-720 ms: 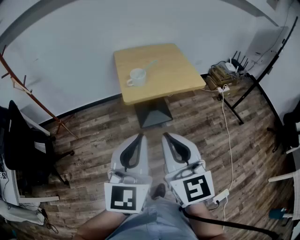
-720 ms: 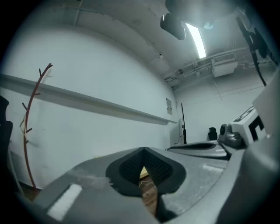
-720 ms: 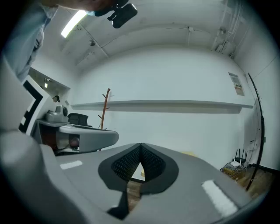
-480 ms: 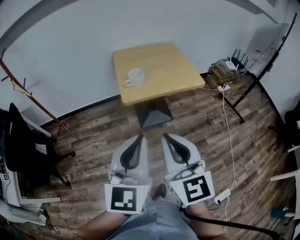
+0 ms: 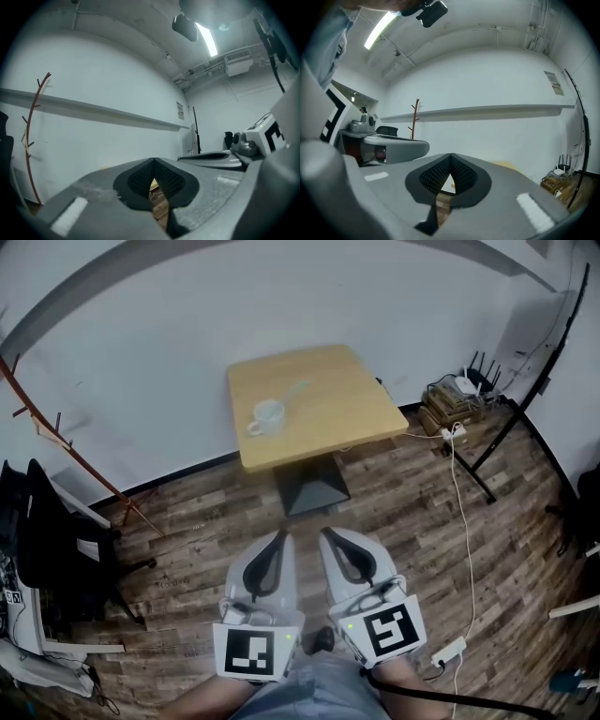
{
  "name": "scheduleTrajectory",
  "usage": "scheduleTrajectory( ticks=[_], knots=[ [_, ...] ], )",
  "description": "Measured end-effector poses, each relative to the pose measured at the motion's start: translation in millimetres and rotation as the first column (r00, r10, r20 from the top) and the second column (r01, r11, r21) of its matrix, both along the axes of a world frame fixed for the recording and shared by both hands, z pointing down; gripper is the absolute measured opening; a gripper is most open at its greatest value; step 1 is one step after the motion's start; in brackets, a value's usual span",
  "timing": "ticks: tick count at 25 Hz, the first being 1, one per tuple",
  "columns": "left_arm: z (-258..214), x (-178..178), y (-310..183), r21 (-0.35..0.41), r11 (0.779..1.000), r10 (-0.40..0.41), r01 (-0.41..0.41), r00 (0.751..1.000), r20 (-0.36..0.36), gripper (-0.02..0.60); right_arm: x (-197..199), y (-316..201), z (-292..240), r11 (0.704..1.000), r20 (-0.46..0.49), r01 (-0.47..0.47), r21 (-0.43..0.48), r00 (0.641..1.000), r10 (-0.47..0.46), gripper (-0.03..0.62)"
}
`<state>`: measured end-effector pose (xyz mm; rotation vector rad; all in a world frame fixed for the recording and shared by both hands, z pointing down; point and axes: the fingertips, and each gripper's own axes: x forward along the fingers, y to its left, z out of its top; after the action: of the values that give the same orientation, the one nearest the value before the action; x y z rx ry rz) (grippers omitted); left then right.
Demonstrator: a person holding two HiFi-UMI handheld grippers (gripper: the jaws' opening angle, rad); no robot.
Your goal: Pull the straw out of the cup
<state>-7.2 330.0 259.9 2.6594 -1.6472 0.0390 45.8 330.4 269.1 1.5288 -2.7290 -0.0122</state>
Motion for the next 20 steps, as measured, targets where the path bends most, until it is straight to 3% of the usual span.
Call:
scheduleTrajectory(
  ticks=[11,20],
  knots=[
    [31,11,-3,-0.080,0.996,-0.046,0.048,0.998,0.032,0.020,17,-10,30,0.997,0.041,0.039,-0.064,0.999,-0.036,0.006],
    [55,4,-77,-0.141,0.990,-0.032,0.031,0.999,-0.004,0.020,7,-80,54,0.991,0.017,0.037,-0.132,0.999,-0.035,0.006]
  ],
)
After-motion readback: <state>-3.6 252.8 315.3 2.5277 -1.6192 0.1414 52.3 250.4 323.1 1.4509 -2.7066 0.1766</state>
